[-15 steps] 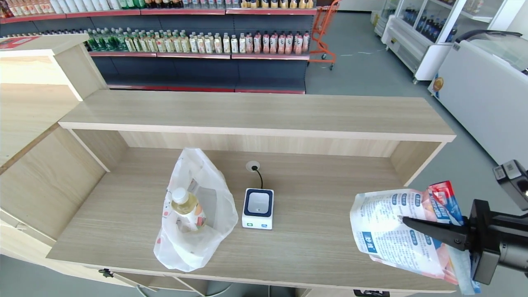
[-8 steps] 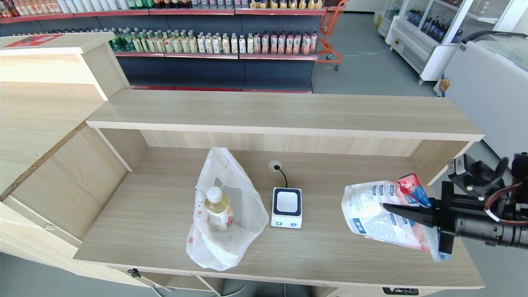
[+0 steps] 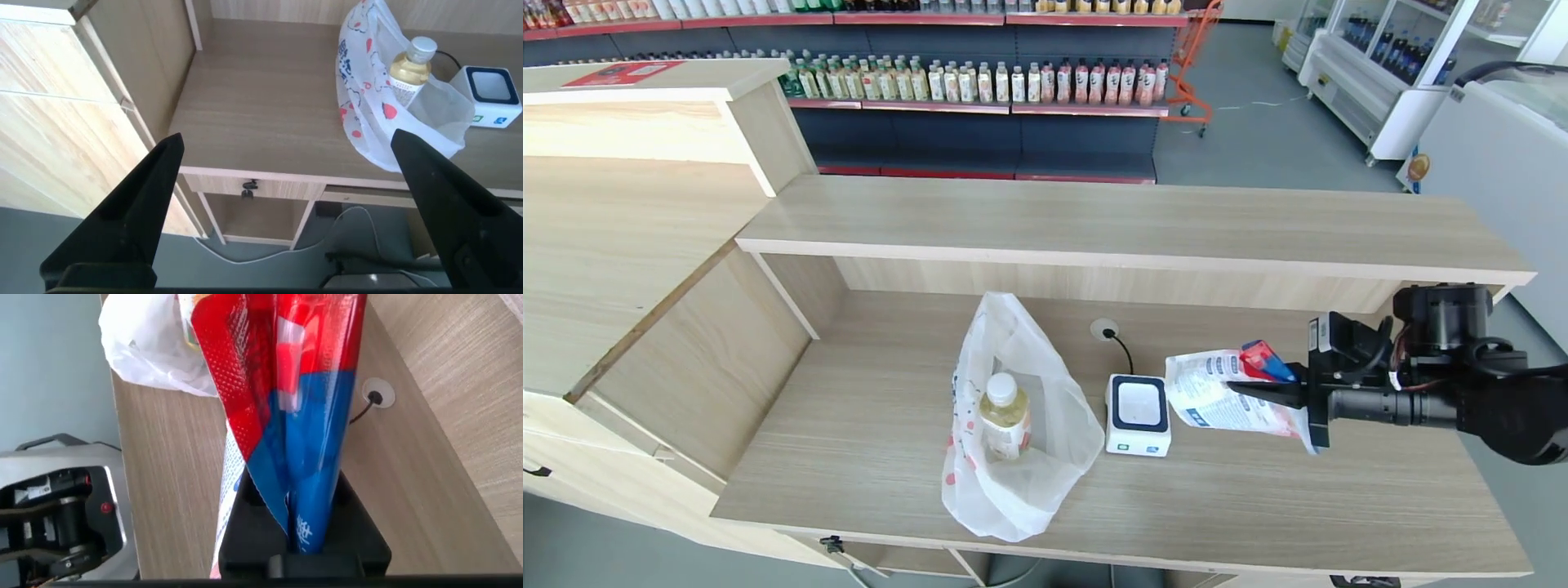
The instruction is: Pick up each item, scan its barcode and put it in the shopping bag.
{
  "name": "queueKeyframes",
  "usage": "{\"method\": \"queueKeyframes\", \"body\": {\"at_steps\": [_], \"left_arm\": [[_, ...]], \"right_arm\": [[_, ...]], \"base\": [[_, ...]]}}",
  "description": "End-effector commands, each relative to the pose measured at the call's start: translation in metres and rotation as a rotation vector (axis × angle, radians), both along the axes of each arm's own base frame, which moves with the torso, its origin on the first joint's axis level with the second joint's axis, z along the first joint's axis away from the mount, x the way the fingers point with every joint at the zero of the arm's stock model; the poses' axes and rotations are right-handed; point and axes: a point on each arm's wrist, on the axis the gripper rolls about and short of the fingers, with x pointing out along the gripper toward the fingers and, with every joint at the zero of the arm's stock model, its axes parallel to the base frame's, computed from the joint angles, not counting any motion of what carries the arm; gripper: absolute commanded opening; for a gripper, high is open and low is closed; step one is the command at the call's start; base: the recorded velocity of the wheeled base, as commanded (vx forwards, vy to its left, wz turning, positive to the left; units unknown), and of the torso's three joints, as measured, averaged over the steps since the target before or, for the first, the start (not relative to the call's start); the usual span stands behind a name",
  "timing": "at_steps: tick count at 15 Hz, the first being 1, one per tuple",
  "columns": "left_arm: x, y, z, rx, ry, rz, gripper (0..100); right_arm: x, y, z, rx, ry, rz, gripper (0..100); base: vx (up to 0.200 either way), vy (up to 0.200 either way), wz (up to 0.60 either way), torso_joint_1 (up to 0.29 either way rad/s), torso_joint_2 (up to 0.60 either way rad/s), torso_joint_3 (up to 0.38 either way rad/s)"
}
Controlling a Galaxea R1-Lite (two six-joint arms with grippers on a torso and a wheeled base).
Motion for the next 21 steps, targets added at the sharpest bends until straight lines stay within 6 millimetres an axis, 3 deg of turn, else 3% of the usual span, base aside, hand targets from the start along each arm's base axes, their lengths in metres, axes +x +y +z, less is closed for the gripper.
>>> {"method": "queueKeyframes", "body": {"at_steps": [1,11,21], "left_arm": [[0.0,0.0,0.0,-0.001,-0.001,0.0,100],[0.0,0.0,0.0,-0.001,-0.001,0.0,100],[0.0,0.0,0.0,-0.001,-0.001,0.0,100]], "right_arm": [[0.022,-0.001,-0.02,-0.018,0.006,0.022,0],[0.089,0.003,-0.055,-0.033,-0.138,0.144,0],[0.121,0.047,-0.069,-0.015,-0.238,0.252,0]], "base": [[0.0,0.0,0.0,0.0,0.0,0.0],[0.0,0.0,0.0,0.0,0.0,0.0],[0.0,0.0,0.0,0.0,0.0,0.0]]}}
